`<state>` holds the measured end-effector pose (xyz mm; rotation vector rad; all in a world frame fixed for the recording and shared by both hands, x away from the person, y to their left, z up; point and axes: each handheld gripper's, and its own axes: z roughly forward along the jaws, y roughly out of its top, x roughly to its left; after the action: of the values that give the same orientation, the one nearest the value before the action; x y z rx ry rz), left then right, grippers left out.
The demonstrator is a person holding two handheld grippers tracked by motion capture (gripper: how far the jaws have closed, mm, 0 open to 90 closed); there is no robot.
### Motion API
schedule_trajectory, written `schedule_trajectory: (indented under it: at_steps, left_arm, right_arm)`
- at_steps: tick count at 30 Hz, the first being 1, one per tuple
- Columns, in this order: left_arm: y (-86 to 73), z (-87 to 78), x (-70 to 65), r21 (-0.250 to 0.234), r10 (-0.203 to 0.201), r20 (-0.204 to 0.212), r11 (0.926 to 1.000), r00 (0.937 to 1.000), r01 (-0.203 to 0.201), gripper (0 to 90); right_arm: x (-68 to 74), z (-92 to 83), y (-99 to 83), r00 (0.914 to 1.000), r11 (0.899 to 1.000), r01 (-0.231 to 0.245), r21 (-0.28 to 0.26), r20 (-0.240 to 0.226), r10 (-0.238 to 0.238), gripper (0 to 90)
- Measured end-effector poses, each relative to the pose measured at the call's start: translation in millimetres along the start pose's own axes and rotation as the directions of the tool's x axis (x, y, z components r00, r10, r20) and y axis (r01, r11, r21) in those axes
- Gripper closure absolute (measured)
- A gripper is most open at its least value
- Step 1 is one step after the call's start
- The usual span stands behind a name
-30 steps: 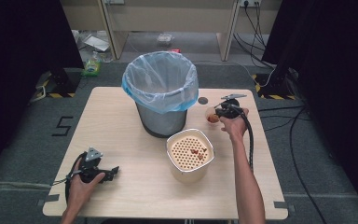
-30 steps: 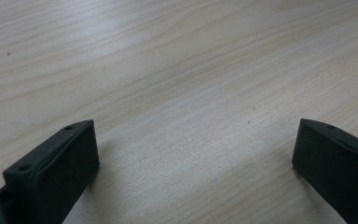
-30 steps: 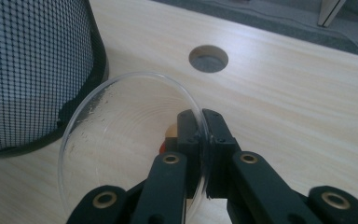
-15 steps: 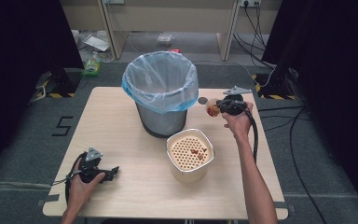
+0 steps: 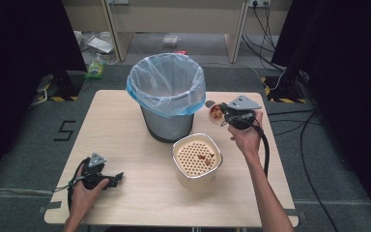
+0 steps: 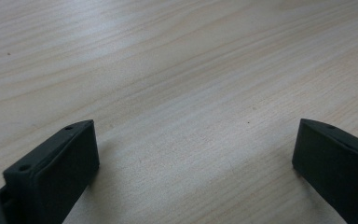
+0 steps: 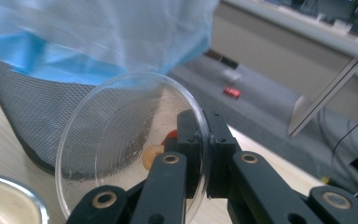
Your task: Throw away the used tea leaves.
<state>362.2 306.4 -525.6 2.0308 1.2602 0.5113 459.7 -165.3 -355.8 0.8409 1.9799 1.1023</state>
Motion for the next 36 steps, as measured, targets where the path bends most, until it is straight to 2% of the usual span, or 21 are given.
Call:
schedule_trajectory:
  at_steps: [7,8,10,12,16,17,18,19,20,22,25,26,27,28,29,30,31,33,34,35,36]
  left_arm:
    - [-0.1,-0.2,-0.1,0.000,0.005,-0.003,1.0000,1.0000,-0.005,0.0]
    - [-0.1,-0.2,-0.1,0.000,0.005,-0.002,1.0000,1.0000,-0.005,0.0]
    - [-0.1,-0.2,-0.1,0.000,0.005,-0.002,1.0000,1.0000,-0.005,0.0]
    - [-0.1,-0.2,-0.2,-0.001,0.004,-0.003,1.0000,1.0000,-0.004,0.0]
    - [-0.1,-0.1,-0.3,-0.002,0.005,-0.004,1.0000,1.0000,-0.005,0.0]
    - [-0.1,-0.2,-0.4,-0.002,0.005,-0.004,1.0000,1.0000,-0.005,0.0]
    - [-0.2,-0.2,-0.4,-0.002,0.005,-0.004,1.0000,1.0000,-0.005,0.0]
    - [-0.2,-0.2,-0.4,-0.002,0.005,-0.004,1.0000,1.0000,-0.005,0.0]
    - [-0.2,-0.3,-0.7,-0.003,0.009,-0.007,1.0000,0.9999,-0.009,0.0]
    - [-0.3,-0.5,-1.1,-0.004,0.011,-0.009,0.9999,0.9999,-0.011,0.0]
    - [-0.4,-0.6,-1.3,-0.005,0.011,-0.010,0.9999,0.9999,-0.011,0.0]
    - [-0.4,-0.7,-1.5,-0.005,0.012,-0.011,0.9999,0.9999,-0.012,0.0]
    - [-0.5,-0.8,-1.6,-0.005,0.013,-0.012,0.9999,0.9998,-0.013,0.0]
    - [-0.5,-0.8,-1.6,-0.006,0.013,-0.012,0.9999,0.9998,-0.013,0.0]
    - [-0.4,-0.7,-1.5,-0.005,0.012,-0.011,0.9999,0.9999,-0.012,0.0]
    - [-0.4,-0.6,-1.3,-0.005,0.010,-0.009,0.9999,0.9999,-0.010,0.0]
    - [-0.4,-0.6,-1.3,-0.005,0.010,-0.009,0.9999,0.9999,-0.010,0.0]
    - [-0.4,-0.7,-1.4,-0.005,0.011,-0.010,0.9999,0.9999,-0.011,0.0]
    - [-0.5,-0.8,-1.7,-0.006,0.014,-0.012,0.9999,0.9998,-0.014,0.0]
    - [-0.5,-0.9,-1.8,-0.006,0.016,-0.014,0.9999,0.9998,-0.016,0.0]
    - [-0.5,-0.8,-1.6,-0.005,0.015,-0.012,0.9999,0.9998,-0.015,0.0]
  right_arm:
    - [23.3,-14.8,-1.0,0.9957,0.994,0.090,-0.067,0.027,-0.088,87.1]
    - [33.1,-19.3,-3.3,0.9910,0.987,0.130,-0.093,0.043,-0.127,87.1]
    - [36.6,-21.1,-4.2,0.9885,0.984,0.146,-0.098,0.054,-0.141,87.1]
    - [45.2,-26.4,-5.7,0.9782,0.973,0.199,-0.113,0.082,-0.191,87.1]
    - [61.6,-44.0,-6.0,0.9412,0.936,0.317,-0.156,0.173,-0.290,87.2]
    - [64.5,-47.4,-5.9,0.9360,0.929,0.330,-0.166,0.186,-0.299,87.2]
    - [73.9,-55.6,-5.1,0.8966,0.892,0.413,-0.183,0.253,-0.363,87.3]
    - [73.9,-55.6,-5.1,0.8966,0.892,0.413,-0.183,0.253,-0.363,87.3]
    - [80.8,-57.4,-6.8,0.8487,0.857,0.488,-0.164,0.319,-0.422,87.5]
    - [84.7,-56.0,-10.0,0.8332,0.841,0.513,-0.169,0.333,-0.441,87.4]
    - [90.5,-57.6,-9.4,0.8342,0.833,0.517,-0.195,0.333,-0.440,87.4]
    - [94.0,-57.6,-9.5,0.8381,0.832,0.513,-0.211,0.331,-0.433,87.4]
    - [98.1,-56.8,-10.9,0.8286,0.826,0.526,-0.203,0.341,-0.444,87.5]
    - [103.2,-58.8,-11.7,0.8174,0.807,0.546,-0.224,0.353,-0.455,87.5]
    - [103.2,-58.8,-11.7,0.8174,0.807,0.546,-0.224,0.353,-0.455,87.5]
    - [105.9,-58.1,-12.1,0.8072,0.800,0.560,-0.216,0.361,-0.467,87.7]
    - [105.9,-58.1,-12.1,0.8072,0.800,0.560,-0.216,0.361,-0.467,87.7]
    - [110.3,-61.1,-13.5,0.7748,0.771,0.598,-0.218,0.403,-0.487,87.7]
    - [110.3,-61.1,-13.5,0.7748,0.771,0.598,-0.218,0.403,-0.487,87.7]
    - [112.9,-61.8,-13.5,0.7544,0.753,0.623,-0.212,0.416,-0.508,87.8]
    - [114.1,-60.4,-14.4,0.7369,0.742,0.641,-0.194,0.425,-0.526,87.7]
